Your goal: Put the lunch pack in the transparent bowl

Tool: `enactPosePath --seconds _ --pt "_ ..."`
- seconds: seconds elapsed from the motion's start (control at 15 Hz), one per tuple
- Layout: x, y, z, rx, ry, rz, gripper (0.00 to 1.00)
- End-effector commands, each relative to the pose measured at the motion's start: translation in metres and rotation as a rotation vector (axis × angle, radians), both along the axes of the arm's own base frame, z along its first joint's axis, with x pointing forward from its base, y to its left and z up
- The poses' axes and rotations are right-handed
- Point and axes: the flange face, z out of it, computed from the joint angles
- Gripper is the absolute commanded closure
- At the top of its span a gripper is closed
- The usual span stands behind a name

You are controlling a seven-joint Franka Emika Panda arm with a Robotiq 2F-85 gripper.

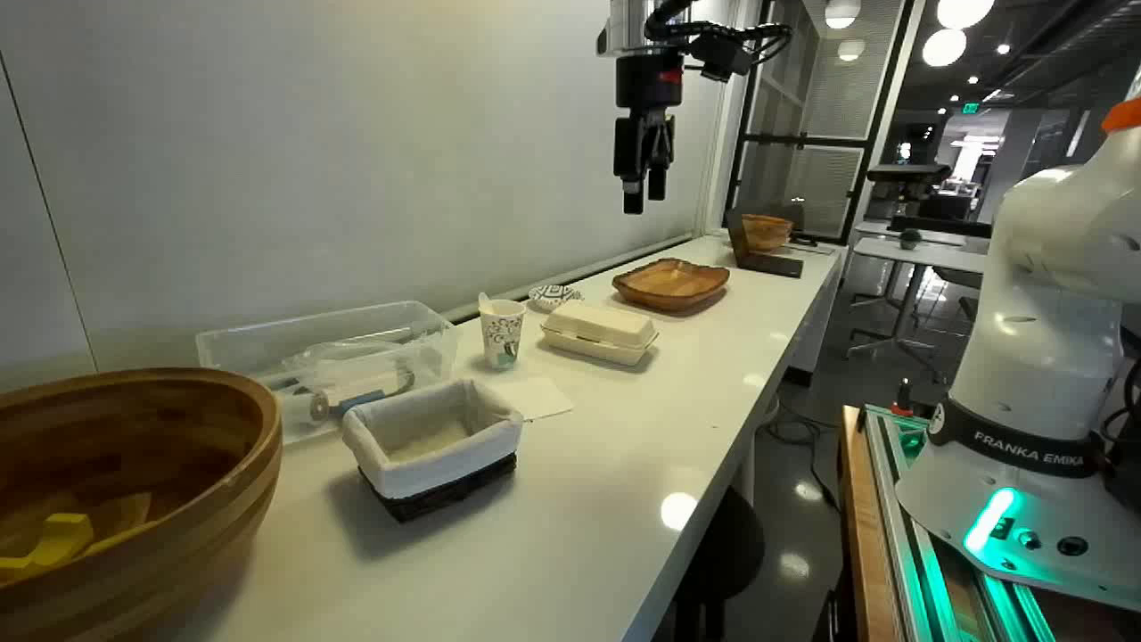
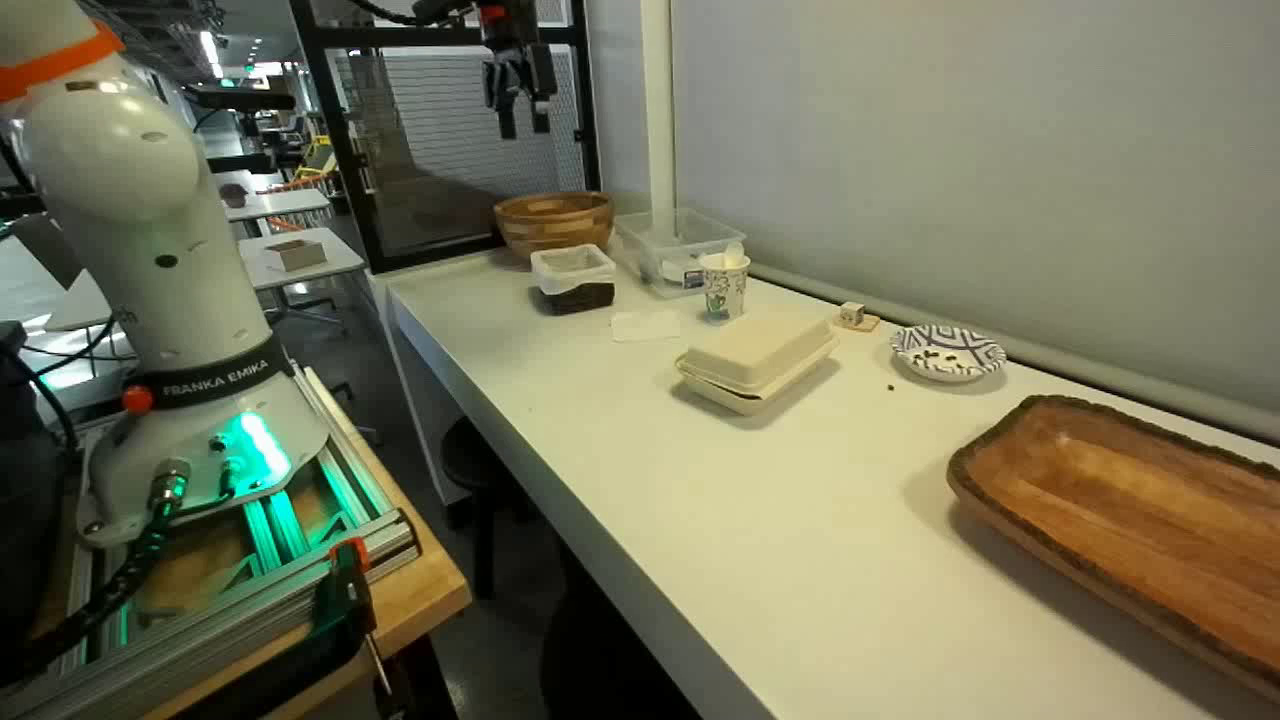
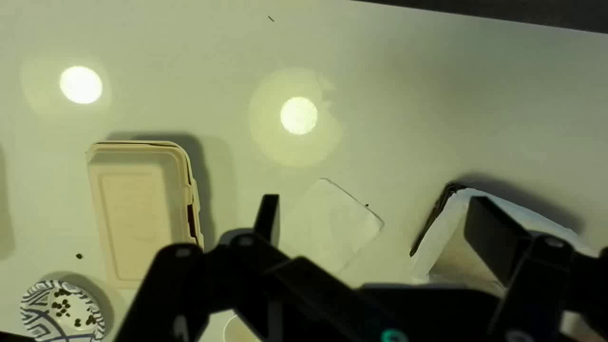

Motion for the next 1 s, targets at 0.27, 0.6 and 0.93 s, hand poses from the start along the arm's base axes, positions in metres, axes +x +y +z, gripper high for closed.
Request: enactPosePath --seconds 0.27,0.6,0.93 --pt "0.0 0.0 0.0 0.0 0.001 0.0 0.0" --pt "0.0 0.0 0.0 0.0 0.001 0.0 0.0" --pt "0.02 -0.034 -0.005 0.076 -0.009 -0.06 0.0"
